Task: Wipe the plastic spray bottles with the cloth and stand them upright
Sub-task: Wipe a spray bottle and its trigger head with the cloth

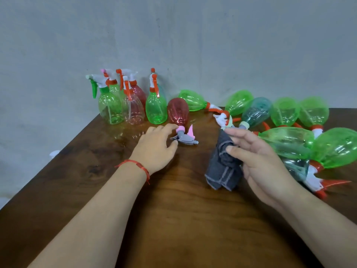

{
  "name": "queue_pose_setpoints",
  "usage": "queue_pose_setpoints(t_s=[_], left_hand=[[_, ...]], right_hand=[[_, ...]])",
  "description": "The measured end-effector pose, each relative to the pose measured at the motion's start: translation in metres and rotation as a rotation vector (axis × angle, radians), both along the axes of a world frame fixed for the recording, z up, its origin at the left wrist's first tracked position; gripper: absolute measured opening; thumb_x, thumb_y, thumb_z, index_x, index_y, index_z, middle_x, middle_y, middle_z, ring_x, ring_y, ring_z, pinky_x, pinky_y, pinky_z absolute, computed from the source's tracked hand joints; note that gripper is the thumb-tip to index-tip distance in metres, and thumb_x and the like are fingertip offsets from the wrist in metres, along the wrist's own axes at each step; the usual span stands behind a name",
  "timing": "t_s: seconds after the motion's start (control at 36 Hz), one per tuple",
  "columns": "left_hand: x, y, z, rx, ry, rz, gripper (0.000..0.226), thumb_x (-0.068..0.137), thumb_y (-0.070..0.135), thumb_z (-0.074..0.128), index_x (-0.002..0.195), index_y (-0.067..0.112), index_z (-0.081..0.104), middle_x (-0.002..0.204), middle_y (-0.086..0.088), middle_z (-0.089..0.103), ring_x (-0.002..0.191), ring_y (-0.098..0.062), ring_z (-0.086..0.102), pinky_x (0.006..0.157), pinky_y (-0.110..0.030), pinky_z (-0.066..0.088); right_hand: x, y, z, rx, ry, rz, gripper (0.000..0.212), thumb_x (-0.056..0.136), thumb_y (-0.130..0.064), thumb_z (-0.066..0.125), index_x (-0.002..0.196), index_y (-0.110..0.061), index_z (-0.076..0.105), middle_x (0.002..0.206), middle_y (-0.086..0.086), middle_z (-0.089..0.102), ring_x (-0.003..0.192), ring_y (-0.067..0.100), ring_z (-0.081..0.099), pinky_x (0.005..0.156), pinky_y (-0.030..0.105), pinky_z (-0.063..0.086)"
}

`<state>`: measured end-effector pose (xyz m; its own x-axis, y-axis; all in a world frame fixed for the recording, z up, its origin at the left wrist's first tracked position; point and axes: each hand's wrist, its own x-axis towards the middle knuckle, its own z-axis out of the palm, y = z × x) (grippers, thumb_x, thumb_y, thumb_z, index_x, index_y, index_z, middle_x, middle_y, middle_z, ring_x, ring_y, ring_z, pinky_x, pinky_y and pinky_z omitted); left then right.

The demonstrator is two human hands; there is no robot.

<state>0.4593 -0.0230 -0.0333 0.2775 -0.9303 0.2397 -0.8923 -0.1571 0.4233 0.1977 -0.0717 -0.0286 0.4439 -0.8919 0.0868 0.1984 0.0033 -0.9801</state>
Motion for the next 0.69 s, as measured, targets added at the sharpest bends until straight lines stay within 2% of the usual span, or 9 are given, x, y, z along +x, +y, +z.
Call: queue_pose_setpoints(t_s=[0.11, 0.22, 0.25, 0.31, 0.36, 0.42, 0.5, 0.58, 0.69], left_hand=[[-0.009, 0.0, -0.004, 0.07, 0.013, -0.017, 0.048, 0.107, 0.039, 0.054, 0.153, 0.042, 0.041, 0.132, 0.019, 0.068, 0.136, -0.02, 0.05, 0.123, -0.052, 0.031], [-0.013, -0.002, -0.005, -0.073, 0.208, -0.024, 0.025, 0.107, 0.034, 0.057, 0.131, 0.041, 0.057, 0.093, 0.019, 0.074, 0.098, -0.006, 0.065, 0.092, -0.036, 0.049], [-0.013, -0.003, -0.006, -0.115, 0.199, -0.022, 0.025, 0.106, 0.033, 0.058, 0.13, 0.039, 0.058, 0.094, 0.018, 0.072, 0.1, -0.007, 0.063, 0.093, -0.037, 0.05], [-0.011, -0.003, -0.007, -0.105, 0.13, -0.007, 0.037, 0.105, 0.037, 0.06, 0.141, 0.037, 0.054, 0.116, 0.017, 0.069, 0.121, -0.013, 0.056, 0.107, -0.042, 0.048], [-0.011, -0.004, -0.009, -0.005, 0.078, 0.006, 0.053, 0.105, 0.046, 0.057, 0.155, 0.04, 0.041, 0.145, 0.006, 0.062, 0.144, -0.021, 0.044, 0.122, -0.05, 0.037], [-0.013, -0.005, -0.012, 0.058, 0.067, -0.007, 0.059, 0.107, 0.048, 0.053, 0.161, 0.041, 0.031, 0.155, 0.004, 0.056, 0.152, -0.023, 0.037, 0.128, -0.054, 0.025], [-0.015, -0.006, -0.011, 0.015, 0.094, -0.017, 0.054, 0.109, 0.045, 0.052, 0.16, 0.035, 0.035, 0.131, 0.022, 0.065, 0.141, -0.022, 0.047, 0.127, -0.054, 0.024], [-0.015, -0.005, -0.008, -0.083, 0.117, -0.029, 0.033, 0.108, 0.036, 0.056, 0.141, 0.033, 0.054, 0.098, 0.022, 0.067, 0.114, -0.018, 0.059, 0.112, -0.049, 0.043], [-0.019, -0.001, -0.005, -0.098, 0.093, -0.045, 0.035, 0.104, 0.023, 0.061, 0.137, 0.033, 0.057, 0.112, 0.019, 0.065, 0.117, -0.013, 0.056, 0.101, -0.035, 0.049]], right_hand=[[-0.002, -0.001, -0.002, 0.032, -0.085, 0.013, 0.04, 0.101, 0.009, 0.056, 0.131, -0.014, 0.068, 0.131, 0.007, 0.074, 0.117, 0.018, 0.071, 0.094, 0.027, 0.06], [-0.006, -0.004, -0.005, -0.022, -0.078, 0.034, 0.04, 0.1, 0.008, 0.059, 0.13, -0.018, 0.07, 0.132, 0.003, 0.073, 0.122, 0.021, 0.07, 0.097, 0.03, 0.056], [-0.008, -0.004, -0.005, -0.023, -0.081, 0.033, 0.04, 0.1, 0.008, 0.06, 0.129, -0.018, 0.07, 0.132, 0.002, 0.073, 0.122, 0.02, 0.07, 0.096, 0.029, 0.056], [-0.009, -0.005, -0.004, -0.023, -0.093, 0.025, 0.04, 0.1, 0.007, 0.06, 0.129, -0.018, 0.07, 0.132, 0.001, 0.074, 0.121, 0.02, 0.071, 0.094, 0.027, 0.057], [-0.009, -0.006, -0.004, -0.032, -0.1, 0.019, 0.04, 0.1, 0.007, 0.061, 0.129, -0.019, 0.071, 0.132, 0.001, 0.073, 0.123, 0.022, 0.07, 0.099, 0.031, 0.057], [-0.008, -0.007, -0.005, -0.039, -0.099, 0.021, 0.04, 0.1, 0.007, 0.061, 0.128, -0.019, 0.071, 0.133, 0.002, 0.073, 0.127, 0.021, 0.068, 0.109, 0.04, 0.053], [-0.007, -0.007, -0.008, -0.052, -0.076, 0.033, 0.041, 0.099, 0.007, 0.063, 0.127, -0.02, 0.072, 0.134, 0.001, 0.073, 0.134, 0.018, 0.063, 0.118, 0.048, 0.047], [-0.007, -0.008, -0.011, -0.049, -0.085, 0.036, 0.04, 0.097, 0.005, 0.066, 0.125, -0.022, 0.073, 0.134, 0.0, 0.073, 0.135, 0.018, 0.062, 0.119, 0.052, 0.045], [-0.007, -0.01, -0.01, -0.056, -0.076, 0.03, 0.041, 0.083, -0.013, 0.071, 0.12, -0.03, 0.076, 0.133, -0.003, 0.073, 0.134, 0.017, 0.062, 0.118, 0.052, 0.046]])
